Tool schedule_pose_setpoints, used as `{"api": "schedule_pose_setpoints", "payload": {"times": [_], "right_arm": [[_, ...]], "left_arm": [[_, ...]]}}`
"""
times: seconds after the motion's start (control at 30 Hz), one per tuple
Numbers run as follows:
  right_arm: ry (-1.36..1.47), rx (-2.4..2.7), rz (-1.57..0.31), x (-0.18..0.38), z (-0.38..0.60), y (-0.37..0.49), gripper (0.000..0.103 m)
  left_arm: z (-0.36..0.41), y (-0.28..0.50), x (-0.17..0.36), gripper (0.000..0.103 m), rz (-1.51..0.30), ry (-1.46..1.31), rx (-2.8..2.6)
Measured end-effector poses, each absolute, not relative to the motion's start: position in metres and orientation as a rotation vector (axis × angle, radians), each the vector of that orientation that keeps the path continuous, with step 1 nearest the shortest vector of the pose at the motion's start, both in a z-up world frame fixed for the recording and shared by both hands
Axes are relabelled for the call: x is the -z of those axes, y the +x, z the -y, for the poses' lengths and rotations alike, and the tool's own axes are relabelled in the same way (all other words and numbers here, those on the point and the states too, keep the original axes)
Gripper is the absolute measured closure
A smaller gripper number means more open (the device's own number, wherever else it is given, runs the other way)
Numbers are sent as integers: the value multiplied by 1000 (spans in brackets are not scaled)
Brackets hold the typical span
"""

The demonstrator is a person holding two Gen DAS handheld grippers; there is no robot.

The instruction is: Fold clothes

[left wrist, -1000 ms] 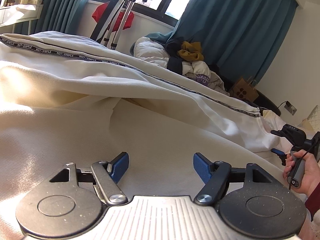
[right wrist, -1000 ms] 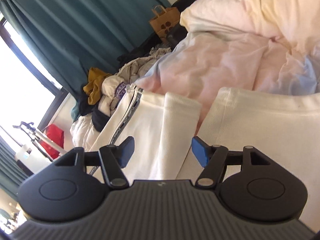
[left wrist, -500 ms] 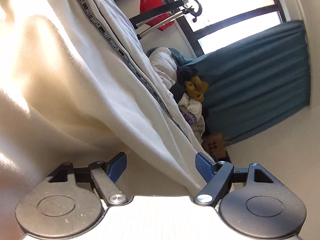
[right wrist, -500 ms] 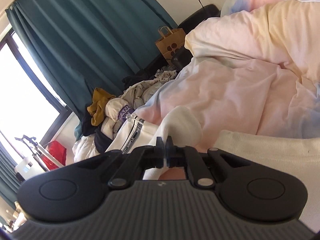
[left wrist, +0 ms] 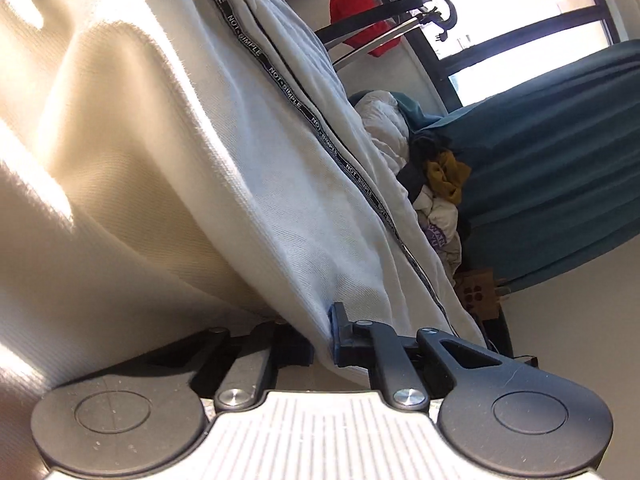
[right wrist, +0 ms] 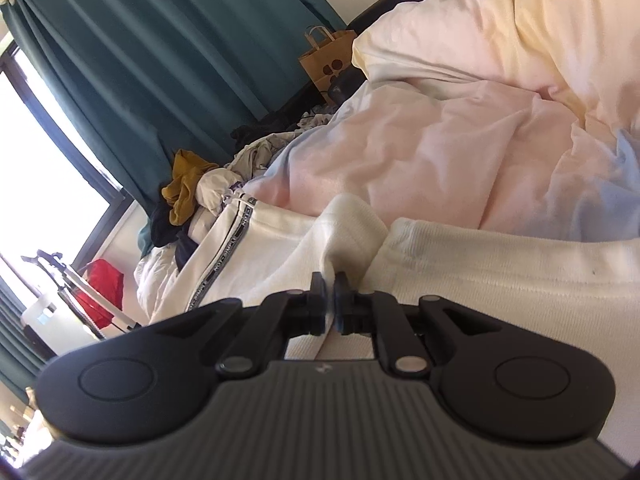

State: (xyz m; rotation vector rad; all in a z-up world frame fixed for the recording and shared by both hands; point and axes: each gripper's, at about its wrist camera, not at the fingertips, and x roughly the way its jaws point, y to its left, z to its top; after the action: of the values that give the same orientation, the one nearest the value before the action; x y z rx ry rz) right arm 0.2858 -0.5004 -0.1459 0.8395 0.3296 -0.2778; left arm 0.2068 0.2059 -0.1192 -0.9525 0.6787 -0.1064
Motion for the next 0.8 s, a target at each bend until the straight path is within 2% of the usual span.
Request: {"api": "schedule_pose_setpoints", "payload": {"times": [0.07, 0.3, 0.53, 0.6, 0.73, 0.8], "right_arm": [[868, 273, -334, 140, 501, 273, 94], [897, 324, -323, 114, 504, 213, 94], [909, 393, -319, 99, 517, 154, 94], [918, 392, -313, 97, 525, 143, 94], [895, 571, -371, 96, 533, 118, 94], [910, 633, -366, 96, 540, 105, 94]], "left_arm": [[-206, 197, 110, 89, -675, -936, 119], [-209, 127, 68, 58, -651, -886, 97], [-232, 49, 20, 35, -687, -855, -23], [-243, 27, 12, 23, -684, -882, -45], [-273, -4, 4, 21, -736, -909, -75], [-287, -20, 2, 16, -729, -935, -126]]}}
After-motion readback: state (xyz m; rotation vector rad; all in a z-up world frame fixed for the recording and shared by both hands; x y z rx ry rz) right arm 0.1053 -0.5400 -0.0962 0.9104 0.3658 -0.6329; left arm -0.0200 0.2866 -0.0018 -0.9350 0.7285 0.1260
